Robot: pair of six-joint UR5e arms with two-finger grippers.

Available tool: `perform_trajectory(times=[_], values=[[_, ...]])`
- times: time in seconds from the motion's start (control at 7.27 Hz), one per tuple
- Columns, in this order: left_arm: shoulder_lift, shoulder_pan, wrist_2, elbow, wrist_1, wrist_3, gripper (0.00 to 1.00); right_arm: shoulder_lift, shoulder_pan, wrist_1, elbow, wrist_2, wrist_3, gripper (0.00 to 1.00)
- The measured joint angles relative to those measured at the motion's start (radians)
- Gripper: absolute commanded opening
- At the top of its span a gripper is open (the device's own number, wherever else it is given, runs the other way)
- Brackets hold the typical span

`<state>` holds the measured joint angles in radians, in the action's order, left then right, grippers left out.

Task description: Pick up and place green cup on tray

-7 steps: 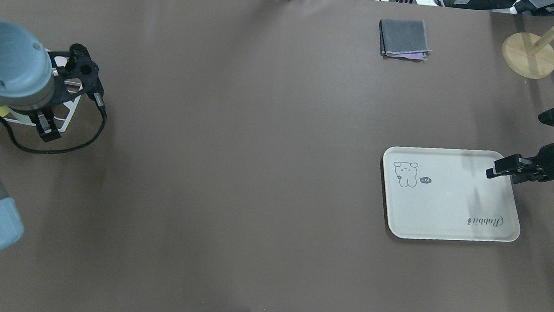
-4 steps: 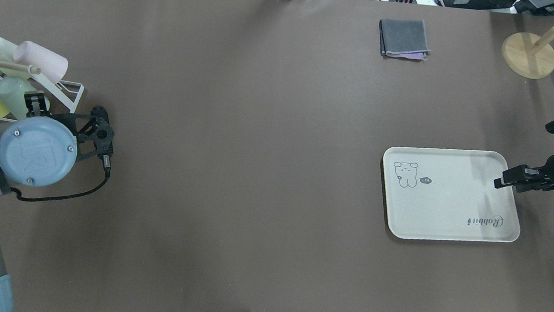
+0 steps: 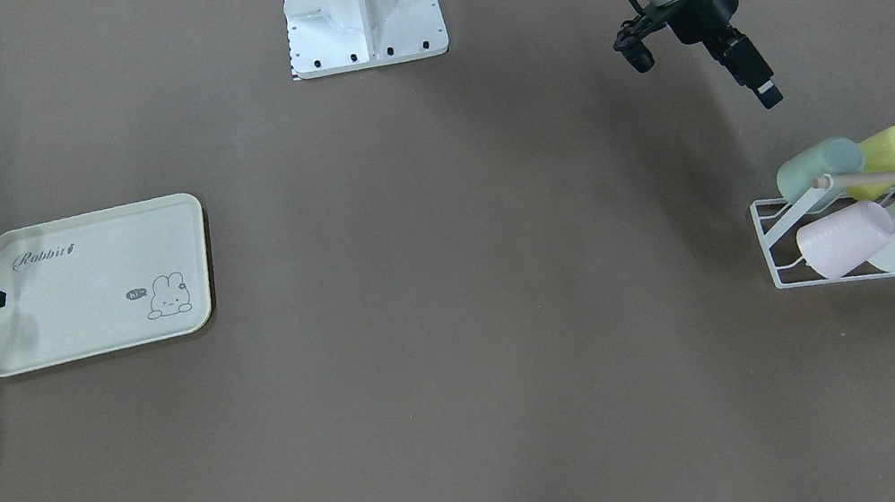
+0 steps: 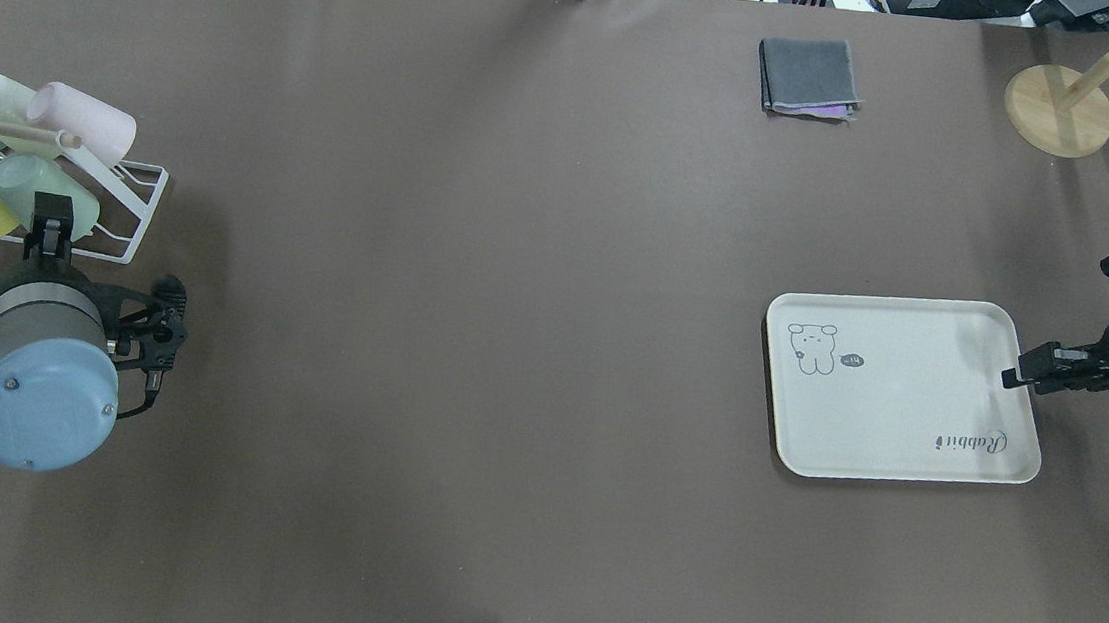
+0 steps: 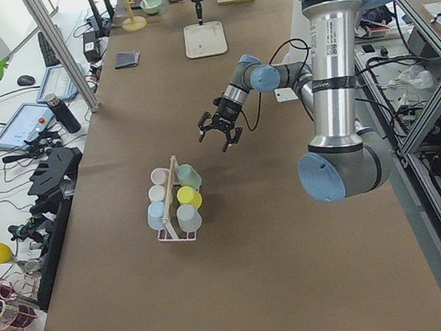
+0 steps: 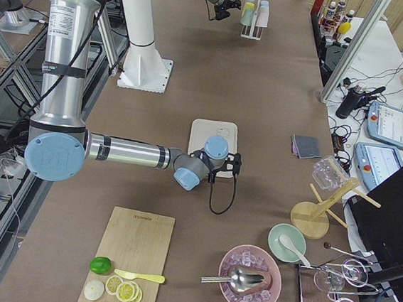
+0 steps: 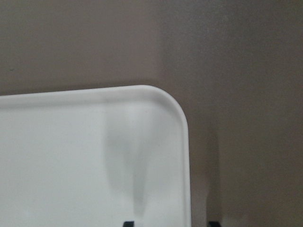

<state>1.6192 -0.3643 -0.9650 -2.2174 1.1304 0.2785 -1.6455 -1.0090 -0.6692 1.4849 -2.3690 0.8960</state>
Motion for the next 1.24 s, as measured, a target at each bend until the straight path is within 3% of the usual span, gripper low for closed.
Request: perform_trajectory(times=[0.55,0.83,1.24], values=[[-0.107,0.146,0.318,0.023,0.014,0.21,0.97,0.001,0.011,-0.003,-0.01,0.002,0.0,0.26],[-0.146,0.166,0.38,0.056,0.016,0.256,0.97,0.002,0.012,-0.004,-0.011,0.0,0.0,0.22],[-0.158,0.194,0.388,0.111,0.016,0.251,0.97,0.005,0.012,-0.007,-0.011,-0.001,0.001,0.22]])
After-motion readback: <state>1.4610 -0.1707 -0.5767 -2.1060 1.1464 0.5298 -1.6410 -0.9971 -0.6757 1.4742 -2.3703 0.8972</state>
